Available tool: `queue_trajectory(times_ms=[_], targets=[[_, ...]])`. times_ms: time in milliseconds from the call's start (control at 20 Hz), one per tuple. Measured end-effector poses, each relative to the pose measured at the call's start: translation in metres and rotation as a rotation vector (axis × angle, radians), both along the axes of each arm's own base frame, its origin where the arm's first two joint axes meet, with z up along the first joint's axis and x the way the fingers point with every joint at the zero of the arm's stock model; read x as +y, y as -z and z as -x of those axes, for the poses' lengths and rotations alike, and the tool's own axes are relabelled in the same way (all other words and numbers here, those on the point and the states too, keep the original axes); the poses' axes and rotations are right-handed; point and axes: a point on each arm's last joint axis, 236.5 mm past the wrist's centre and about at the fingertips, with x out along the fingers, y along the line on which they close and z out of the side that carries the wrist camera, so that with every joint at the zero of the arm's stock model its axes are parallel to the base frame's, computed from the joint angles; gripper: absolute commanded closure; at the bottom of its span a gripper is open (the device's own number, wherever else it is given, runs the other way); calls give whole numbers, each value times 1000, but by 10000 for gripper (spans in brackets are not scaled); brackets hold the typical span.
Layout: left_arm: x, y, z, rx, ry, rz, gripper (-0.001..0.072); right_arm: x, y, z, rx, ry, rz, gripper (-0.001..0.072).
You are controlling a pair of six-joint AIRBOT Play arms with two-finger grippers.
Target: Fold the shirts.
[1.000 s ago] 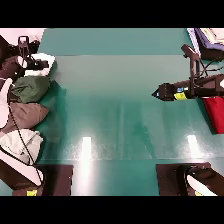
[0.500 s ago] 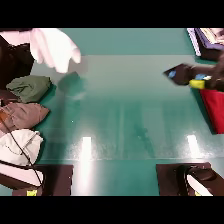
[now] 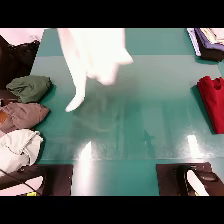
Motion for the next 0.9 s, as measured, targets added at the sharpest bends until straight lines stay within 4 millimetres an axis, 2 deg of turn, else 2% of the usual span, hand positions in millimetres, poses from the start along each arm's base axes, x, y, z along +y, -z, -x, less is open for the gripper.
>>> queue_trajectory(times_ms=[50, 150, 300, 350, 400, 450, 550, 650, 750, 900], targets=[[-16, 12, 14, 33, 59, -19, 678, -5, -2, 4, 3, 12, 13, 696], [-38, 45, 29, 108, 131, -68, 678, -8, -1, 10, 24, 17, 39, 697], [-50, 105, 24, 218, 135, -168, 675, -9, 7, 18, 67, 7, 69, 696], [-48, 128, 17, 256, 105, -212, 474, -9, 10, 19, 80, 2, 74, 696], [-44, 148, 8, 289, 66, -253, 223, -8, 13, 21, 93, -3, 79, 696], [-36, 168, -1, 319, 15, -301, 149, -8, 15, 22, 104, -7, 83, 697], [-12, 199, -18, 368, -93, -388, 149, -7, 18, 25, 121, -13, 87, 696], [18, 219, -30, 425, -186, -450, 149, -7, 21, 26, 132, -17, 90, 696], [47, 241, -30, 513, -244, -509, 149, -6, 22, 27, 138, -19, 92, 696], [78, 288, -8, 665, -280, -588, 149, -6, 24, 27, 144, -22, 94, 696]])
